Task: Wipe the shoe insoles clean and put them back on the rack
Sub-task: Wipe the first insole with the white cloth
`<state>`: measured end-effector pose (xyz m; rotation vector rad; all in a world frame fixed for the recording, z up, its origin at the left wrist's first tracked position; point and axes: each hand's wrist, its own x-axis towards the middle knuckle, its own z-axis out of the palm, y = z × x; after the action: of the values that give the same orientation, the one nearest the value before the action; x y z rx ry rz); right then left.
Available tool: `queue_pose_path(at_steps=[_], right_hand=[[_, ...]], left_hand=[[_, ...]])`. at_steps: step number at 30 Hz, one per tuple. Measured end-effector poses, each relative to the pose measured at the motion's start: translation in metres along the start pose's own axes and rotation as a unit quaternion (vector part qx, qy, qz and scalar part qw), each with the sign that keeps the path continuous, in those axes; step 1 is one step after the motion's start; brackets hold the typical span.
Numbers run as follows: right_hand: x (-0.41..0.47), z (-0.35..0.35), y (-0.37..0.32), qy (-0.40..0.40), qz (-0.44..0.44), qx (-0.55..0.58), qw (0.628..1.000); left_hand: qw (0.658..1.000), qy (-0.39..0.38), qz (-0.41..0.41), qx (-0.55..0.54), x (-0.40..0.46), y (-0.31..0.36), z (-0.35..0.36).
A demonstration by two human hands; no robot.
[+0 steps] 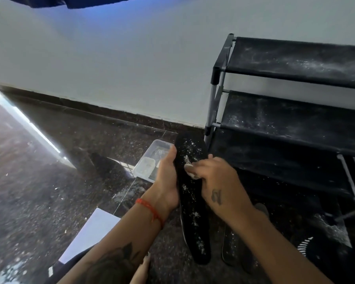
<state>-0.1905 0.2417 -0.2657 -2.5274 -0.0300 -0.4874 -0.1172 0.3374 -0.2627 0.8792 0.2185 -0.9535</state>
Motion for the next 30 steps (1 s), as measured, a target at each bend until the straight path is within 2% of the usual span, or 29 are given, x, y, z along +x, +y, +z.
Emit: queue_pose_path(at_steps=[1, 3, 5, 7, 10, 12, 16, 20, 23, 26, 28, 30], right_hand=[[0.001, -0.005, 0.008, -0.015, 0.003, -0.010, 1.000], [0.005, -0.017, 0.014, -0.021, 0.058, 0.054, 0.997], [0.006, -0.022, 0.014, 0.014, 0.091, 0.069, 0.993], [0.004, -0.016, 0.000, 0.046, 0.063, 0.052, 0.996], [-0.001, 0.002, -0.024, 0.011, -0.021, 0.027, 0.999], [0.002, 0.007, -0.020, 0.007, -0.043, -0.013, 0.999], [0.021, -0.001, 0.006, 0.003, 0.033, -0.075, 0.997], [0.031, -0.010, 0.015, 0.066, 0.114, -0.055, 0.990], [0.027, 0.000, -0.010, 0.085, 0.047, 0.008, 0.995], [0.020, 0.012, -0.021, 0.031, -0.015, -0.017, 0.999], [0.022, 0.008, -0.009, 0.026, -0.017, -0.050, 0.998], [0.025, -0.004, 0.005, 0.027, 0.029, -0.079, 0.996]], left_hand=[[1.000, -0.006, 0.000, 0.004, -0.002, -0.002, 0.000], [1.000, -0.013, -0.011, 0.010, -0.006, -0.004, -0.003], [1.000, -0.003, -0.017, 0.010, -0.011, -0.005, -0.007], [1.000, 0.015, -0.009, 0.017, -0.013, -0.004, -0.009], [0.999, 0.032, 0.030, 0.019, -0.010, -0.001, -0.009], [0.999, 0.022, 0.037, 0.019, -0.010, 0.000, -0.008], [1.000, -0.009, 0.000, 0.021, -0.011, 0.002, -0.007], [1.000, -0.015, -0.020, 0.018, -0.011, 0.007, -0.006], [0.999, -0.005, 0.014, 0.053, -0.015, 0.009, -0.001], [0.997, 0.027, 0.056, 0.033, -0.014, 0.011, 0.001], [0.997, 0.033, 0.046, 0.044, -0.013, 0.011, 0.001], [0.999, 0.022, 0.014, 0.040, -0.013, 0.010, 0.002]])
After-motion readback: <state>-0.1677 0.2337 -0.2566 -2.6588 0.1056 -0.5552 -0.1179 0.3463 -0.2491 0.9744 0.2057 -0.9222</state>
